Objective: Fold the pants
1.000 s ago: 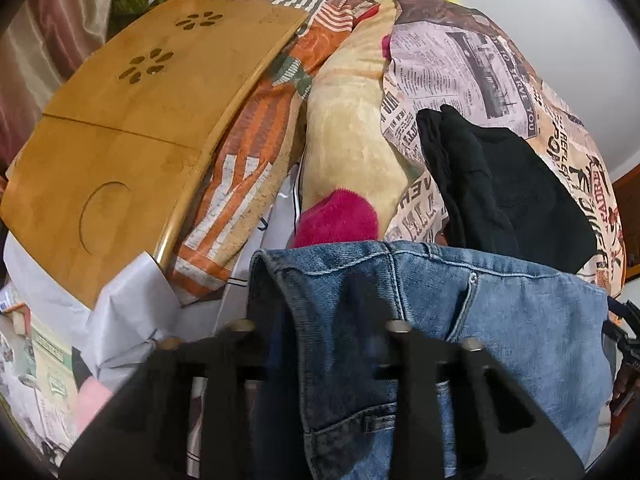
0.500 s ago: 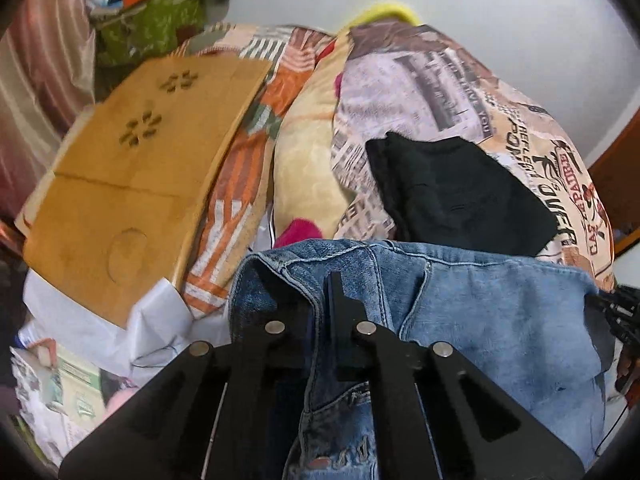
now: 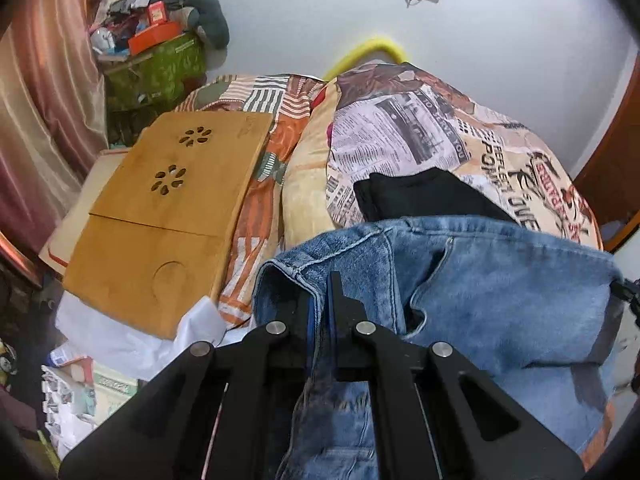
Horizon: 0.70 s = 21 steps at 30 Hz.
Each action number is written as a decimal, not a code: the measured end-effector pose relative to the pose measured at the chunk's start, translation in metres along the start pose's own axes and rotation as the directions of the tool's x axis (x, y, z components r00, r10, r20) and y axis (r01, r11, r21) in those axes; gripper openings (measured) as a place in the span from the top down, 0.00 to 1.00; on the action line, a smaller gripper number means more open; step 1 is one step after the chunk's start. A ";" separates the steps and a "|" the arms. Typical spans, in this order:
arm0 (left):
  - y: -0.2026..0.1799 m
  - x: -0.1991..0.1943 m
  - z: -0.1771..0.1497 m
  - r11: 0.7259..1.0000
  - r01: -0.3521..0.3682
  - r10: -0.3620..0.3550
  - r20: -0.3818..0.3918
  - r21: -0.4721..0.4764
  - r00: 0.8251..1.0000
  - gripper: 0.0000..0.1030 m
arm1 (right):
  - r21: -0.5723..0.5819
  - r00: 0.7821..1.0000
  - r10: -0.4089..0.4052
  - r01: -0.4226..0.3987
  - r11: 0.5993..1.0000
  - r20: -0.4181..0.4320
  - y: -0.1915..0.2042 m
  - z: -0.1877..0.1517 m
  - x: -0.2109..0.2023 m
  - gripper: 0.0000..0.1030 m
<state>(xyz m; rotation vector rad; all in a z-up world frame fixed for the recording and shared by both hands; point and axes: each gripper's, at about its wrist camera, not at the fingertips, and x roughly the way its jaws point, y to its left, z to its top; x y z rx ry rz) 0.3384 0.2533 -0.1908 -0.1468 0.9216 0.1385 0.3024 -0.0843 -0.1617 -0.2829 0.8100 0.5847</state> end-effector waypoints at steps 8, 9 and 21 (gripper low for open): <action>0.001 -0.044 -0.041 1.000 -0.010 0.009 0.020 0.028 1.000 0.95 | 0.031 0.998 0.048 -0.049 0.998 0.026 0.032 -0.036 -0.041 0.93; 0.002 -0.048 -0.045 0.999 -0.012 0.012 0.019 0.030 1.000 0.95 | 0.034 0.998 0.056 -0.056 0.998 0.027 0.036 -0.040 -0.045 0.93; 0.007 -0.076 -0.149 0.998 -0.018 0.021 -0.040 0.068 0.999 0.95 | 0.086 0.995 0.097 -0.094 0.992 -0.025 0.083 -0.114 -0.061 0.93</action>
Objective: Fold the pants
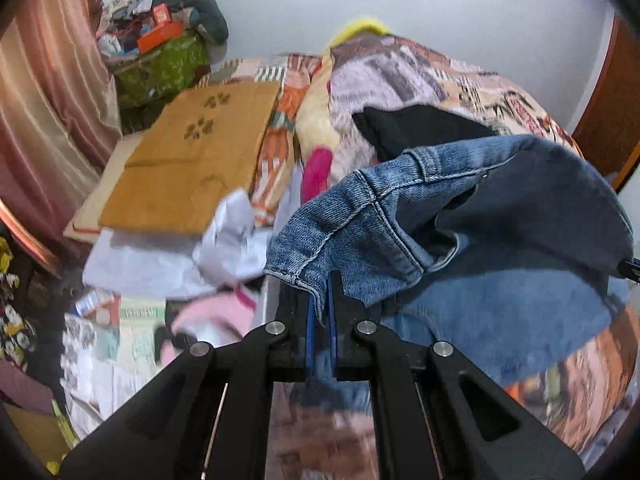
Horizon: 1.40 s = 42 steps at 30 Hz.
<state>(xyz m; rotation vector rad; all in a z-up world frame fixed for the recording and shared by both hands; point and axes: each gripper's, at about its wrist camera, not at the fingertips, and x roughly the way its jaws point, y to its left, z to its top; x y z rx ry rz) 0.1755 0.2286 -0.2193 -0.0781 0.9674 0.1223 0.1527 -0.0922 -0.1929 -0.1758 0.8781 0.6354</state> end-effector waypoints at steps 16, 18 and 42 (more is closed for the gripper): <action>0.007 0.032 -0.082 0.997 -0.008 -0.006 -0.177 -0.076 0.984 0.84 | 0.058 0.998 0.013 -0.010 0.998 -0.054 0.008 -0.040 0.005 0.90; 0.009 0.021 -0.077 0.997 -0.012 0.000 -0.164 -0.073 0.987 0.84 | 0.069 0.998 0.025 -0.020 0.997 -0.062 0.004 -0.041 -0.001 0.86; -0.086 0.036 0.096 0.999 0.024 -0.024 0.005 -0.042 1.000 0.21 | 0.366 0.972 -0.233 0.225 0.903 -0.022 -0.187 0.017 -0.016 0.56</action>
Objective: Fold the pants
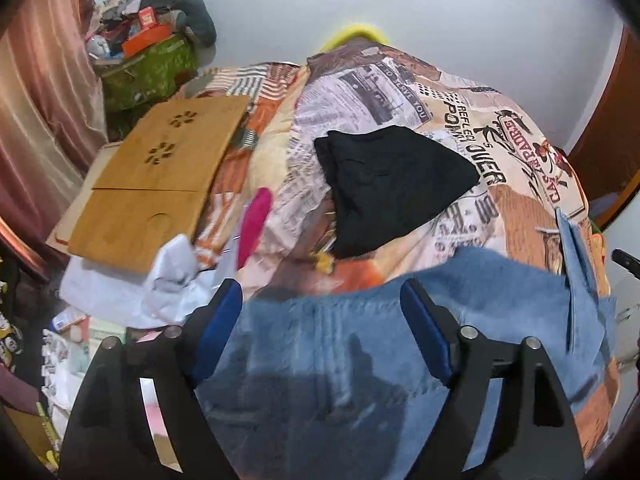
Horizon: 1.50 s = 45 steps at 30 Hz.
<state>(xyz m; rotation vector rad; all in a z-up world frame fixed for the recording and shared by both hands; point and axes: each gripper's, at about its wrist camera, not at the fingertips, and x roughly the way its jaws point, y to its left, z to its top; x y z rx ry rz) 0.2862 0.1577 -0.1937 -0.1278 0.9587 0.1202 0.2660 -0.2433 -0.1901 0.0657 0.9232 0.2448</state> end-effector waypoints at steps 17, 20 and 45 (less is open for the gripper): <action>-0.044 0.082 0.010 0.993 0.010 0.003 -0.117 0.114 0.993 0.21 | 0.193 0.987 -0.044 0.075 0.978 -0.157 -0.067 0.063 0.156 0.56; -0.051 0.084 0.008 0.990 0.007 0.009 -0.111 0.139 0.994 0.21 | 0.195 0.990 -0.041 0.067 0.978 -0.135 -0.068 0.059 0.167 0.57; -0.119 0.037 -0.069 0.938 0.065 0.020 -0.241 0.340 0.970 0.19 | 0.217 0.954 -0.102 0.041 0.975 0.281 -0.136 0.057 -0.107 0.94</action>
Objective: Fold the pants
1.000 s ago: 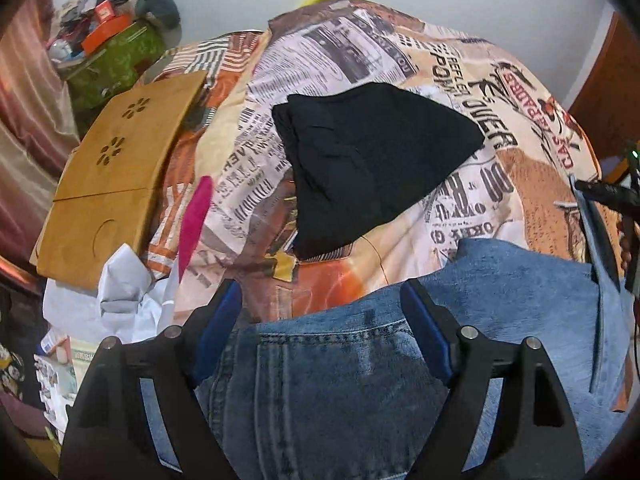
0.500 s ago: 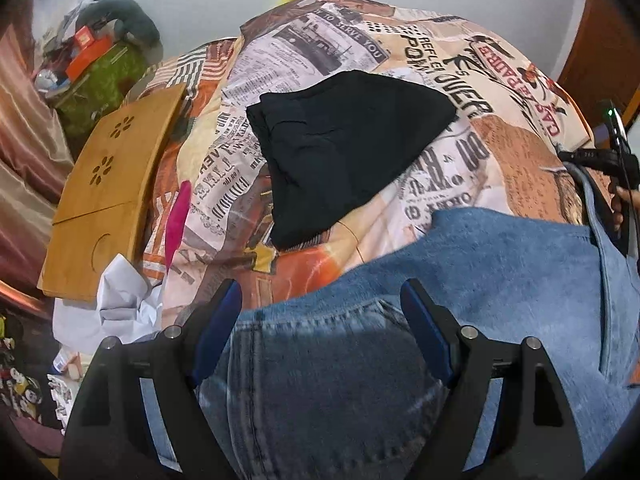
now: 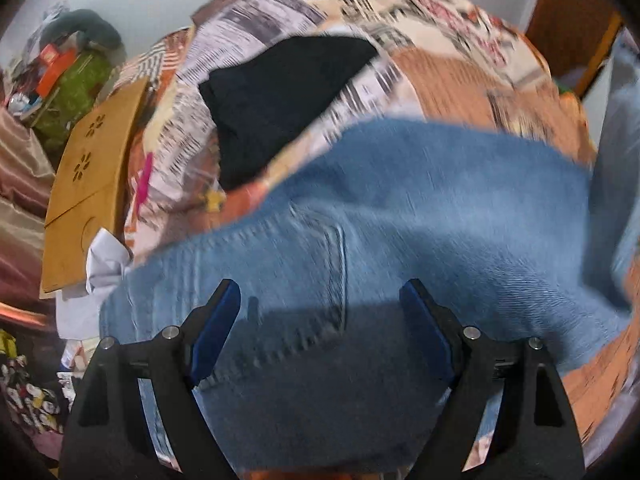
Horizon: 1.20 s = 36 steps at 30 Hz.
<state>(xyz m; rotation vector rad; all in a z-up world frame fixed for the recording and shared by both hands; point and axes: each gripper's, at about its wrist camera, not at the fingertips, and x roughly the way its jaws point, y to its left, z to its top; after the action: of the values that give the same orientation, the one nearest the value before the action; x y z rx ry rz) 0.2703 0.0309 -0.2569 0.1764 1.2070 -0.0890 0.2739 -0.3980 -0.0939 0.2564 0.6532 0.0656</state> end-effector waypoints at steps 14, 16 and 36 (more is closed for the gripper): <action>-0.028 -0.011 -0.032 0.999 -0.053 0.053 0.020 -0.005 0.998 0.19 | 0.080 0.992 -0.109 0.113 0.990 -0.058 -0.086 -0.085 -0.039 0.95; -0.028 -0.011 -0.033 0.999 -0.052 0.053 0.024 -0.008 0.998 0.19 | 0.105 0.987 -0.120 0.131 0.986 -0.106 -0.099 -0.109 -0.029 0.95; 0.008 -0.022 -0.044 0.992 0.019 -0.008 0.084 -0.128 0.996 0.13 | 0.057 0.908 -0.273 0.306 0.950 -0.319 -0.108 -0.188 -0.036 0.93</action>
<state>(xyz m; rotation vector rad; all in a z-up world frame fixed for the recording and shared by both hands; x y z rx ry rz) 0.2236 0.0462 -0.2511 0.0510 1.1268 -0.0294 0.1288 -0.4667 -0.2444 0.2506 1.0023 -0.2212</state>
